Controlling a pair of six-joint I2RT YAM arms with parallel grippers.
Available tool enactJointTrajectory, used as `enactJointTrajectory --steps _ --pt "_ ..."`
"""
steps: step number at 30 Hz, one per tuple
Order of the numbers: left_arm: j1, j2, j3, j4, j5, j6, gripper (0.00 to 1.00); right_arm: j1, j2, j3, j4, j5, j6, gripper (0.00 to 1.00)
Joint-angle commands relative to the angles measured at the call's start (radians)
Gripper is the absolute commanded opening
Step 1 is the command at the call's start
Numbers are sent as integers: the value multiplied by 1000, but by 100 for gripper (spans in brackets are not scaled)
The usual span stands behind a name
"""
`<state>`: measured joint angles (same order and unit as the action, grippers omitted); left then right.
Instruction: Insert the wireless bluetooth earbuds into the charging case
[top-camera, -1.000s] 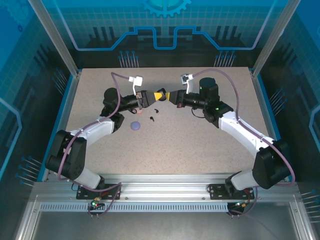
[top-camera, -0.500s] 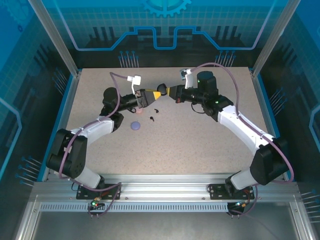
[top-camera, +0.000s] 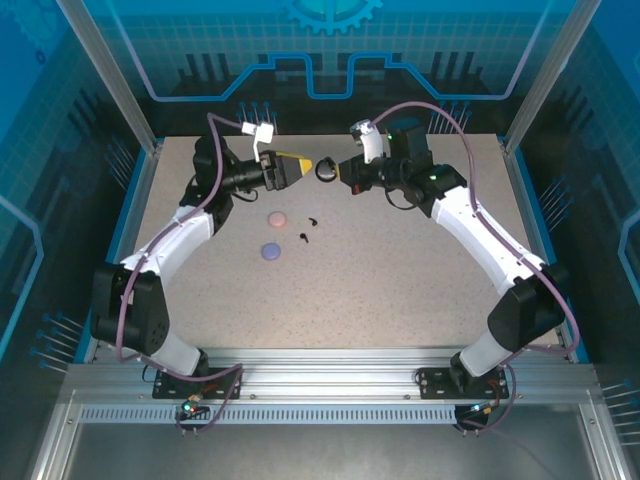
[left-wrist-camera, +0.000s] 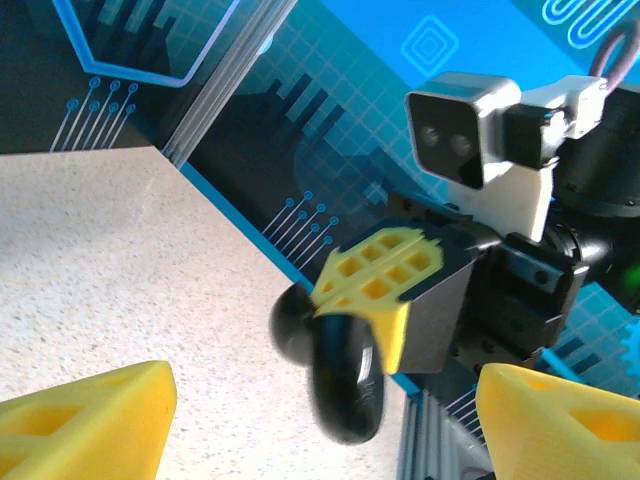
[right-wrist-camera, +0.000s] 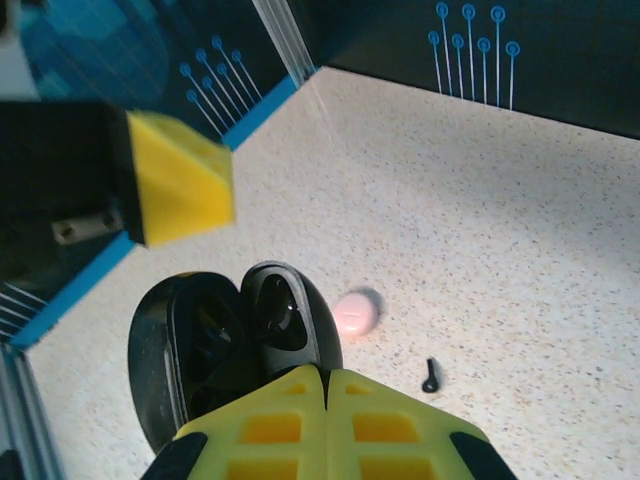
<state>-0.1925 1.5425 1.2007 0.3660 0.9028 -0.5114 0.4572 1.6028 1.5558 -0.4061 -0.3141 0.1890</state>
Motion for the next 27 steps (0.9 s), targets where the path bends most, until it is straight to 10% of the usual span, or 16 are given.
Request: enactJointTrajectory --steps 1,9,27 --pt "2 28 132 -371 82 283 80 -14 53 77 -144 22 -165 0" --pt "7 178 416 -900 157 633 78 -56 158 205 -233 -119 -276 0" --pt "21 350 585 -1053 256 737 72 -52 252 319 -281 -193 -320 0"
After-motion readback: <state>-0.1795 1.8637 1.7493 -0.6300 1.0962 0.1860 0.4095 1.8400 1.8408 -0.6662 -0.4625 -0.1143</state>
